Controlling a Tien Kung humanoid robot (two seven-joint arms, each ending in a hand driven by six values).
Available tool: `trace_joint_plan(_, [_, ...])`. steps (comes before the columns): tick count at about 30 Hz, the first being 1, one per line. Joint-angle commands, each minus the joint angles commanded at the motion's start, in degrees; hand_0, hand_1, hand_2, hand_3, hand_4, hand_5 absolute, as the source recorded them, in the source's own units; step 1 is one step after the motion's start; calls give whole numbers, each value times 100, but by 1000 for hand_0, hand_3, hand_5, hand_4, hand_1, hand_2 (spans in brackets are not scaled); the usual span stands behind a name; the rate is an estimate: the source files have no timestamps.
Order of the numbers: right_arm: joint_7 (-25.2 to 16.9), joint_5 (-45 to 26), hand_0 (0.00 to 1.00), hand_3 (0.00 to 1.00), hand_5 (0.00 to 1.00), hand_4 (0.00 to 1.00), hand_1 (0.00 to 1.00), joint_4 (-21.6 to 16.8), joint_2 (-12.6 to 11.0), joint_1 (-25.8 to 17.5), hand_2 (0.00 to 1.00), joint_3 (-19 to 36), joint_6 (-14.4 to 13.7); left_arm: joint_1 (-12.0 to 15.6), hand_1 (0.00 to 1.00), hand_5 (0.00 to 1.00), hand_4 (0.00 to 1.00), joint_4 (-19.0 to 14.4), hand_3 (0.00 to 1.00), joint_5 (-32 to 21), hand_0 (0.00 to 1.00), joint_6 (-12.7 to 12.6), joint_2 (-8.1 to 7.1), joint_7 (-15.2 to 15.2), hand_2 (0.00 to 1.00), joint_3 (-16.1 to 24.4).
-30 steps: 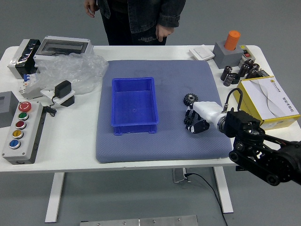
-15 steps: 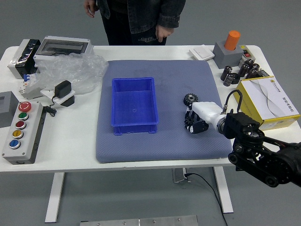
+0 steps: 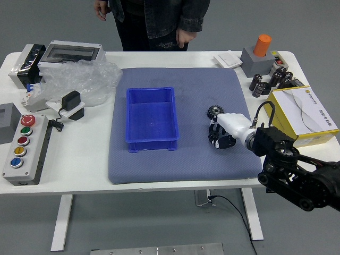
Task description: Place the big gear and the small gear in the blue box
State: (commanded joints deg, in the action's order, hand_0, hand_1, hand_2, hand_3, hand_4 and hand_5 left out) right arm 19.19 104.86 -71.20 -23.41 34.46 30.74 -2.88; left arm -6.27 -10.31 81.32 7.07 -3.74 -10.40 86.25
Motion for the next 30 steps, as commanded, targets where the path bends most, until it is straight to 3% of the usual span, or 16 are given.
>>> trace_joint_plan(18, [-13, 36, 601, 532, 62, 697, 479, -45, -10, -12, 486, 132, -90, 0, 676, 10, 441, 0, 698, 2, 727, 4, -1, 1, 697, 5])
trace_joint_plan(30, [82, 157, 595, 530, 34, 686, 483, -373, -86, 34, 486, 378, -92, 3, 676, 10, 443, 0, 698, 21, 727, 12, -12, -4, 699, 23])
